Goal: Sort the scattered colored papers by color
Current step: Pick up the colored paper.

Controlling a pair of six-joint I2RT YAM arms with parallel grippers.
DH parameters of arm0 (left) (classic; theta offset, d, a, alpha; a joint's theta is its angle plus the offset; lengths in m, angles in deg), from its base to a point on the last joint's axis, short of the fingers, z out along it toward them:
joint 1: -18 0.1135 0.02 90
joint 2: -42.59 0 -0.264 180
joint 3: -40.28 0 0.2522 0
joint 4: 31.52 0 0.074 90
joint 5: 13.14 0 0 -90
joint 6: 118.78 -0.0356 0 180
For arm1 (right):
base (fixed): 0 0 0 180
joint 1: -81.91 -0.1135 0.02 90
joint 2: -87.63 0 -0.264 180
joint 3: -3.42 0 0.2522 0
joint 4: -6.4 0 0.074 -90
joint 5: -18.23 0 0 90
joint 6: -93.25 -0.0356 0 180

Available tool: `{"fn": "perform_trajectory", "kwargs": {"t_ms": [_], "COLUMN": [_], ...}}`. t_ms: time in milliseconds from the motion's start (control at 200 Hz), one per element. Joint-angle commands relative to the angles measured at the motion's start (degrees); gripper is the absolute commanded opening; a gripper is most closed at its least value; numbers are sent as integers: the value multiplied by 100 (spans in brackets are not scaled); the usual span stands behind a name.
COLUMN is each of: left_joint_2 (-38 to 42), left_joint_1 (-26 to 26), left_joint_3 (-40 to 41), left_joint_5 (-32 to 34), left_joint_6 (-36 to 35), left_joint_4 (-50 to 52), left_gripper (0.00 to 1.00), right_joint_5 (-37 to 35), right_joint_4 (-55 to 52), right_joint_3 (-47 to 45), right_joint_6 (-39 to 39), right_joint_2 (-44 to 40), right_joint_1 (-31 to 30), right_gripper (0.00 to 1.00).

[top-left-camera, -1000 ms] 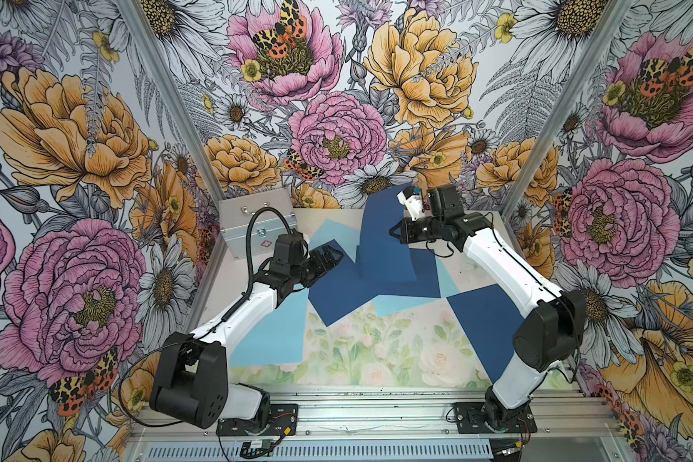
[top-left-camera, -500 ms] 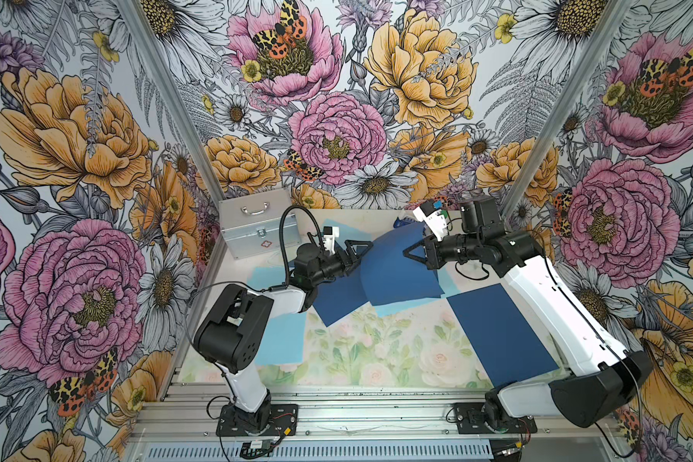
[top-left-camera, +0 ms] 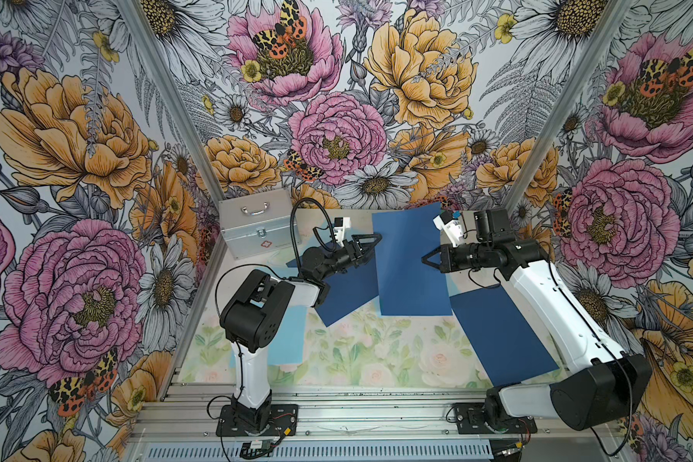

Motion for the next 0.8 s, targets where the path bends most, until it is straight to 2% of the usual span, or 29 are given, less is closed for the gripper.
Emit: {"fn": "perform_trajectory", "kwargs": {"t_ms": [0, 100, 180, 310, 435, 565, 676, 761, 796], "left_joint_2": [-40, -18, 121, 845, 1512, 1686, 1670, 1679, 1703], "left_joint_1": [-69, -126, -174, -358, -573, -611, -665, -734, -759], "left_joint_3": [49, 165, 282, 221, -173, -439, -590, -741, -800], "left_joint_5": [-179, -157, -94, 100, 466, 438, 420, 586, 656], "left_joint_6": [28, -72, -466, -1740, -2937, -3171, -3220, -3441, -3551], "left_joint_4": [-326, -234, 329, 2412, 4314, 4785, 4968, 5480, 5672], "left_gripper": [71, 66, 63, 53, 36, 16, 8, 0, 0], "right_joint_5": [79, 92, 155, 116, 83, 82, 29, -29, -37], "right_joint_4": [200, 200, 200, 192, 201, 201, 199, 199, 200], "right_joint_3": [114, 166, 189, 182, 116, 81, 84, 65, 58], "right_joint_6": [-90, -116, -127, -140, -153, -171, -192, -214, -214], "right_joint_2": [-69, 22, 47, -10, -53, -40, -59, -103, -111], "right_joint_1": [61, 87, 129, 174, 241, 316, 367, 399, 421], "right_gripper": [0, 0, 0, 0, 0, 0, 0, 0, 0]}}
